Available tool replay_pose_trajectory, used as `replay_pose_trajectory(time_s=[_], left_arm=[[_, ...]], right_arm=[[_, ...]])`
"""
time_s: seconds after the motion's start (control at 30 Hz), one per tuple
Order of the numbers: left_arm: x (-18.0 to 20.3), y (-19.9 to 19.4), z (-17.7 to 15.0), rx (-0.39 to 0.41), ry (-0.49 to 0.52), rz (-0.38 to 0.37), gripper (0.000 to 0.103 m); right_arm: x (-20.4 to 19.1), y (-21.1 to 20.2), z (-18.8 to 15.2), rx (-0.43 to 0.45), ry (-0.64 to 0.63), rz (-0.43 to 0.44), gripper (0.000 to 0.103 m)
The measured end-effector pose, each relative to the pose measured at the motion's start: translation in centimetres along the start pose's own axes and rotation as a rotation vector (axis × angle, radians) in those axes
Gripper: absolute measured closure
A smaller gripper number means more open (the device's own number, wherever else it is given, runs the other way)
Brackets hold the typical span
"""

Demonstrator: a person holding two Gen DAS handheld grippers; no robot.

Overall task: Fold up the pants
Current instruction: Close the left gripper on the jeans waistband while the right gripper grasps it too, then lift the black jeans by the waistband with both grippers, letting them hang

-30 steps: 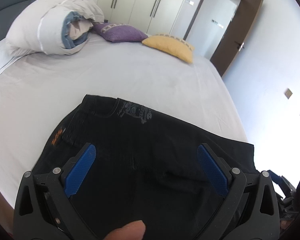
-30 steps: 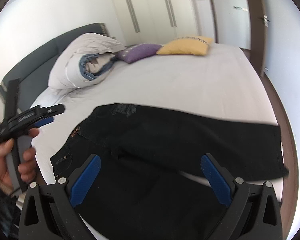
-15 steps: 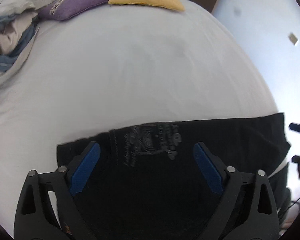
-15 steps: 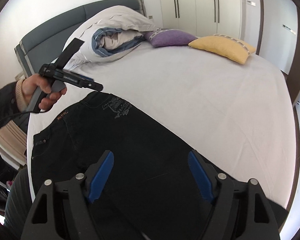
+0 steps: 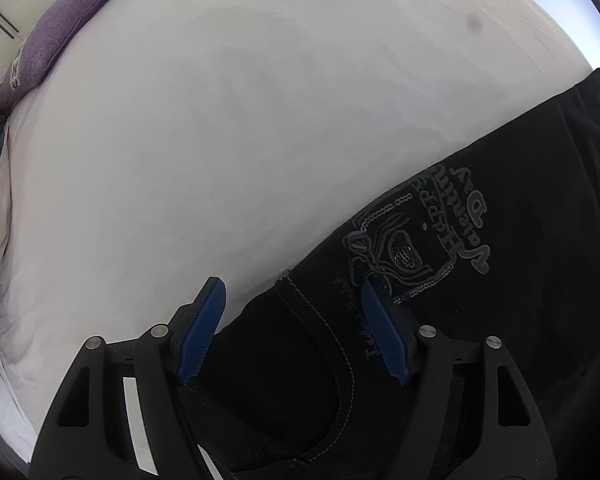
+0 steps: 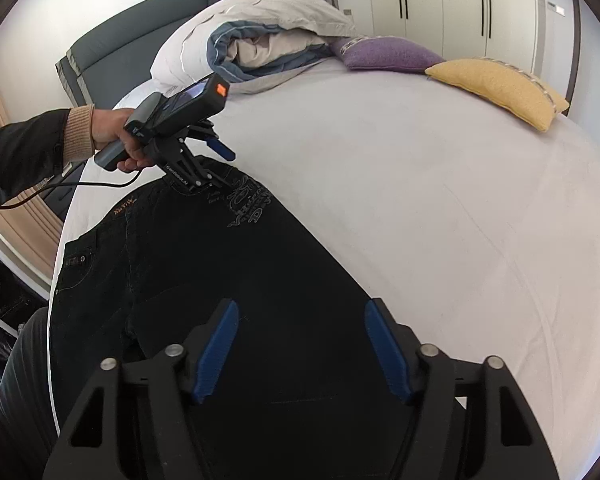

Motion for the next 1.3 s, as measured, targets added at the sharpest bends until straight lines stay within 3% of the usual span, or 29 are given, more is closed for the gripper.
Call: replay_pose_trajectory(time_s=[0.17, 0.23, 0.3, 0.4, 0.6, 0.83, 0.93, 1.07, 1.3], left_arm=[[-1.2, 1.8, 0.6, -0.027, -0.052, -0.061, 0.037], [-1.1, 1.9, 0.8, -0.031, -0.059, -0.083, 0.050], [-1.3, 1.8, 1.1, -0.025, -0.053, -0.072, 0.084], [-0.1, 1.5, 1.2, -0.005, -0.011, -0.008, 0.094], [0.1, -0.8, 0.6, 0.106, -0.038, 0.038, 0.096], [-1.0, -6.9, -2.7, 0.250, -0.035, 0.052, 0.096], [-1.4, -7.2, -5.6, 0.274, -0.045, 0.038, 0.096], [-1.8, -7.8, -5.4, 0.281, -0.050, 0.033, 0.096], [-1.1, -7.0, -4.3, 0.299, -0.077, 0.035, 0.096]], right_arm=[[0.3, 1.2, 0.0, -0.031, -0.018, 0.018, 0.039], [1.0, 1.9, 0.4, -0.042, -0.014, 0.016, 0.041], [1.6, 2.5, 0.9, -0.047, -0.014, 0.015, 0.043], [2.2, 4.2, 1.8, -0.073, -0.018, 0.016, 0.048], [3.0, 9.0, 3.0, -0.177, -0.037, 0.021, 0.054], [2.6, 12.0, 4.1, -0.231, -0.083, 0.041, 0.062], [2.6, 12.7, 4.2, -0.270, -0.092, 0.052, 0.070], [2.4, 12.9, 4.2, -0.296, -0.114, 0.068, 0.092], [2.0, 11.7, 4.8, -0.266, -0.144, 0.034, 0.099]])
Point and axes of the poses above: each gripper's, at about its wrist camera, not at the fingertips, and y roughly the way its jaws point, x to its right, z to its top, the point moved 3 cm from there along y, roughly the way its jaws point, and after that the axes turned 7 degrees about x, right-handed, at the moved point
